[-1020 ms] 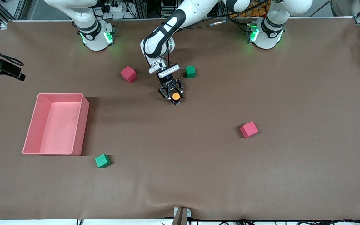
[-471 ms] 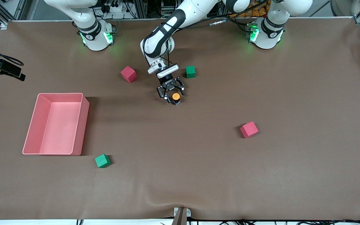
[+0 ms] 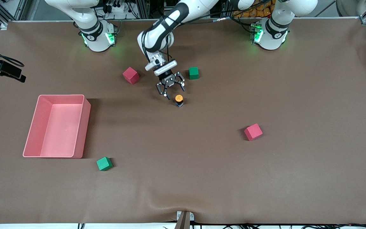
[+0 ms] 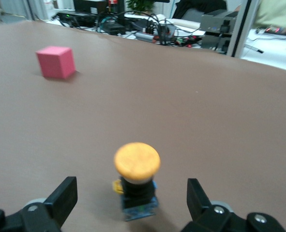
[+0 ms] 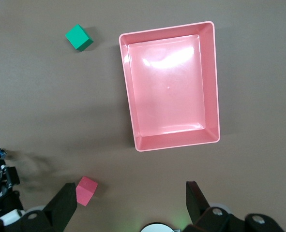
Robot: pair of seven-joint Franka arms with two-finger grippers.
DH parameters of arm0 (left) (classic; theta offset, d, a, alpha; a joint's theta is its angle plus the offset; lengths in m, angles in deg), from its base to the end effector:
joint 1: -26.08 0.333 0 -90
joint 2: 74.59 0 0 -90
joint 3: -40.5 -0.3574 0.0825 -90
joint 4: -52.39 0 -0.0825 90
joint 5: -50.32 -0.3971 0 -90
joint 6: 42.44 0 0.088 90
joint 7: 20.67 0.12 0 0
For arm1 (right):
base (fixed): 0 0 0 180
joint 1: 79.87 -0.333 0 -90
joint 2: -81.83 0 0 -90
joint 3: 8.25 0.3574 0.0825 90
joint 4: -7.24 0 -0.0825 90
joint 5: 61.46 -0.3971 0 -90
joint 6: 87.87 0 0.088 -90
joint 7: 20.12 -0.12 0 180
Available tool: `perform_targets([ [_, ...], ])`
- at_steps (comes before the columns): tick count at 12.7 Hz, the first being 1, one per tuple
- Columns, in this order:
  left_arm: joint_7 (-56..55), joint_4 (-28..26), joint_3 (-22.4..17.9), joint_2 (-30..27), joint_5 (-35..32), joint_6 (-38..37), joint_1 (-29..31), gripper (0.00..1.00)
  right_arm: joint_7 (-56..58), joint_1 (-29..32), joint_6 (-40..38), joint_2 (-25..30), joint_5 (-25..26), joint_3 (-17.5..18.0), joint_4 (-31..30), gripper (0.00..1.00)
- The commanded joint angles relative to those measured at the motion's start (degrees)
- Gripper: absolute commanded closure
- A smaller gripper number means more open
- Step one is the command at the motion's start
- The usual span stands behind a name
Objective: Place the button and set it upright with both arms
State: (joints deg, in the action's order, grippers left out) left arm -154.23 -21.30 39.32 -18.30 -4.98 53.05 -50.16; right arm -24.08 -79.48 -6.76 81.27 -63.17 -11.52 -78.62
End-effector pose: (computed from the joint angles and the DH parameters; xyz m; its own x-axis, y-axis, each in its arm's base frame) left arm 0.2744 -0.6891 0.1604 0.3960 0.2742 0.8764 0.5592 -0.8290 0.0067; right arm 0.5528 -0.0312 0.6691 0.9873 -0.1278 -0.0943 -0.1304 -0.9912 -0.0228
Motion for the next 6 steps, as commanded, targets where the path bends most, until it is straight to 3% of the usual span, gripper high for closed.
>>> perform_targets([
  [1, 8.6, -1.0, 0.1, -7.2, 5.5, -2.1, 0.2, 0.00, -1.0, -0.2, -0.6, 0.4, 0.3, 0.1, 0.6, 0.00],
  [6, 23.0, -1.6, 0.6, -17.3, 12.4, -1.9, 5.9, 0.00, -1.0, -0.2, -0.6, 0.4, 0.1, 0.1, 0.6, 0.00],
])
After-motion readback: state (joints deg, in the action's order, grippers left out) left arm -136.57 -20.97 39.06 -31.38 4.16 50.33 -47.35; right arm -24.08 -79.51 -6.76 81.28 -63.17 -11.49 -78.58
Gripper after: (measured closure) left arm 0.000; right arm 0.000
